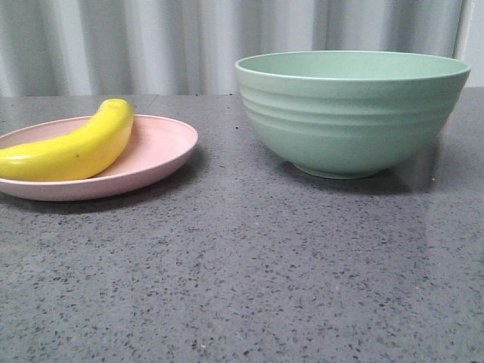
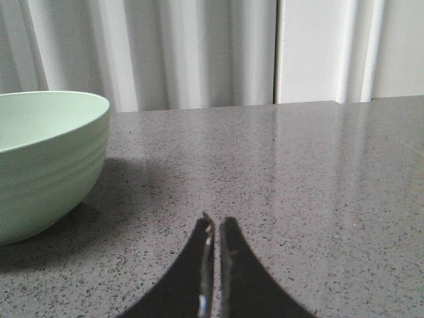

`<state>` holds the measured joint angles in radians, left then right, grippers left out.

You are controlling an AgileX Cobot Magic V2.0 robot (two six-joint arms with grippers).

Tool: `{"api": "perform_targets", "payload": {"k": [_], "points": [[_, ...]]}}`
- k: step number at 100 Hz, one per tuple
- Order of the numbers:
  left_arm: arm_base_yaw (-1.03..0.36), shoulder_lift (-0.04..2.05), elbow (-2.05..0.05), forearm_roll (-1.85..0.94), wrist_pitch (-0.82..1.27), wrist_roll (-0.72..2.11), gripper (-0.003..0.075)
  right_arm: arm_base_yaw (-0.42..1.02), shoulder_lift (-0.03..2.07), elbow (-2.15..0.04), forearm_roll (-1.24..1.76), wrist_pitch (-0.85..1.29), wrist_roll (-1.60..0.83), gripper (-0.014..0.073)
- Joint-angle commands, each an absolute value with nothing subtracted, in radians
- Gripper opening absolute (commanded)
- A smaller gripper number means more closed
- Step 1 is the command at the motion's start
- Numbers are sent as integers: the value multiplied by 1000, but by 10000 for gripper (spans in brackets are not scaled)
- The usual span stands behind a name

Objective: Transfer banana from pink plate to green bowl

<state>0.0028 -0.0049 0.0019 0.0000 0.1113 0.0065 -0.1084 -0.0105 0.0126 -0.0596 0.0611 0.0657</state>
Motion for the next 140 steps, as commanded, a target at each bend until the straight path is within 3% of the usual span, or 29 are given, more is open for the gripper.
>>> {"api": "perform_targets", "payload": {"k": [1,29,65,72,85,92,122,140], "points": [[2,-37,11,-51,38,0,-19,-114,-29,29,-42,-20,54,-76],[-3,76,-153,-55,173,0,-19,-110,103,-162,9,185,54,-71],[-3,293,-315,-55,120,0,-11,-110,317,-365,61,255,54,-72],[-3,305,-315,-55,110,0,66,-110,320,-365,61,266,54,-72],[-3,316,-314,-55,50,0,360,-110,320,-365,64,252,54,-72],[-3,316,-312,-57,24,0,453,-110,320,-365,64,245,54,-72],[-3,429,-418,-99,106,0,421,-110,320,-365,64,245,54,-72],[-84,567,-520,-102,151,0,422,-110,320,-365,64,245,54,-72]]}}
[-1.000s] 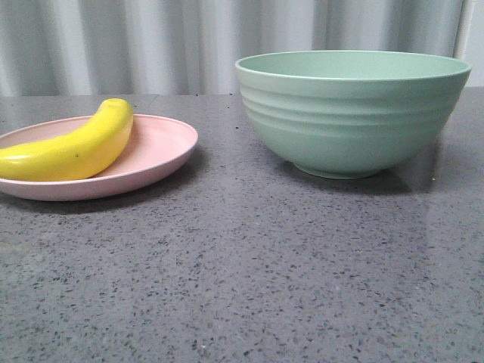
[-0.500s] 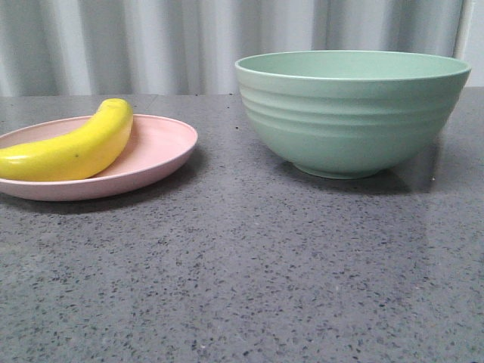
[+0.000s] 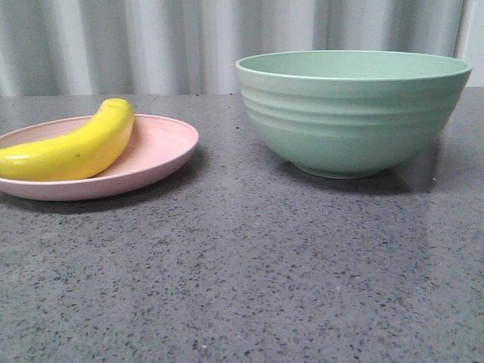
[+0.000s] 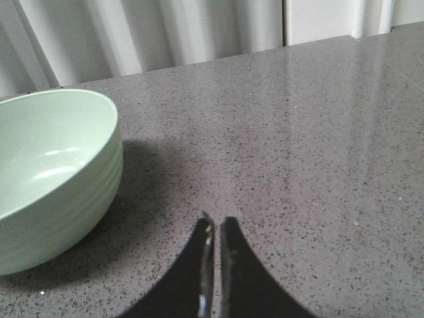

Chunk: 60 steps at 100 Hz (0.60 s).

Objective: Transfer banana from pink plate to green bowl

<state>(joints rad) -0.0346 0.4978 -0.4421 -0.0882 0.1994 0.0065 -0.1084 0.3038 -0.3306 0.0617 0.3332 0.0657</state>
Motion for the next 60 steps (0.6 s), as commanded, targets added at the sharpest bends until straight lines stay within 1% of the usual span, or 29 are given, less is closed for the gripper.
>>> {"api": "perform_targets", "payload": {"k": [1,21,39,51,60], "points": [[-89,579,-527,-102,152,0,422,-110,320,-365,64,245,54,-72],[-280,754,-626,-102,165,0,423,-110,320,-365,64,245,54,-72],[-438,950,-742,-100,250,7,423,-110,320,-365,64,245,54,-72],[-514,1082,-818,-100,281,11,423,-110,320,-365,64,245,54,-72],[-536,1174,-869,-97,314,26,423,-110,320,-365,64,245,54,-72]]}}
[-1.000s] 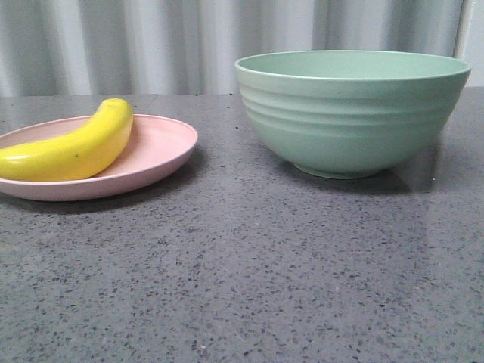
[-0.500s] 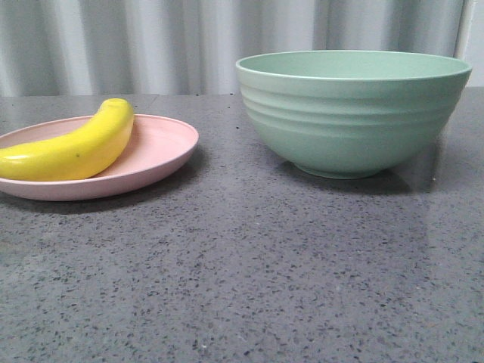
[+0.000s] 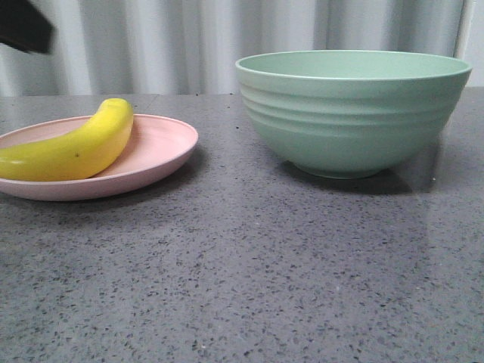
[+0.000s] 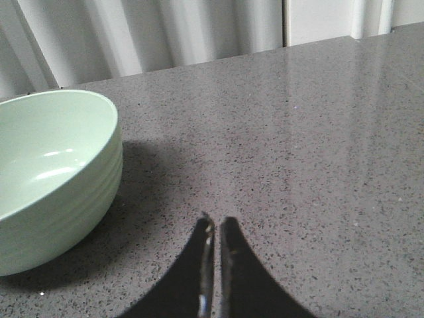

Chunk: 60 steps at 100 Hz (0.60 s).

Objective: Transfer banana from pink plate to green bowl

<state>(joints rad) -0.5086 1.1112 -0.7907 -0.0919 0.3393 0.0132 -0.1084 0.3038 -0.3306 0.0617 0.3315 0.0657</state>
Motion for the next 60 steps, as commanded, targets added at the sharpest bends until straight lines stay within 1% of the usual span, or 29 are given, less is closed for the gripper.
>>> {"api": "perform_targets", "payload": {"k": [1,11,27,43,60], "points": [[-536,1187,-873,-97,318,26,423,-110,320,-365,64,245,54,-72],[-537,1268,-929,-97,398,28,422,-110,320,-365,64,245,54,-72],[-537,1349,-972,-56,449,28,422,-110,320,-365,65,245,54,-72],[-537,1388,-982,-48,518,28,422,-110,320,-365,67,245,54,-72],[-537,1396,-982,-29,520,28,422,-110,320,-365,67,245,54,-72]]}}
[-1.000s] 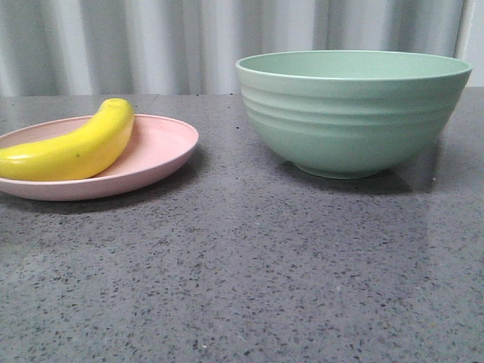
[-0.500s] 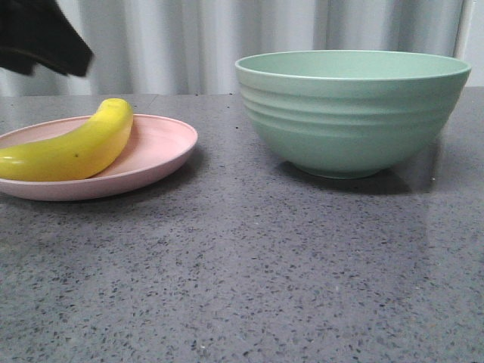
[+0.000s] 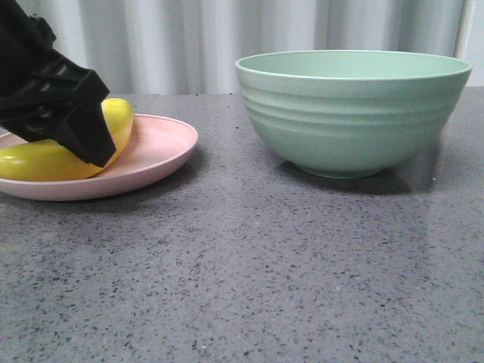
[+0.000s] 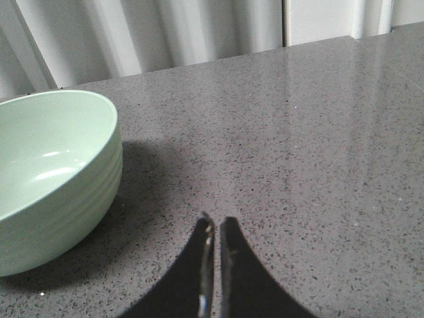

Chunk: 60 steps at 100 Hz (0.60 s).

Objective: Transfer banana from pink plate to green bowl

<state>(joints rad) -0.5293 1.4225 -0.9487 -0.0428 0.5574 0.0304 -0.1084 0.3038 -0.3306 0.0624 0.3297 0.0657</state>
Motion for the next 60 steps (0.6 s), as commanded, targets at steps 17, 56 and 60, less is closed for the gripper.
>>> {"api": "perform_targets", "payload": {"k": [17,56,60], "points": [[-537,1396,-982,19,576,28,417,-110,320,-365,74,245,54,-72],[-537,1396,-982,39,623,28,215,-110,320,-365,74,244,54,-72],[-535,1396,-982,39,623,28,168,-110,320,-365,74,246,54,-72]]}}
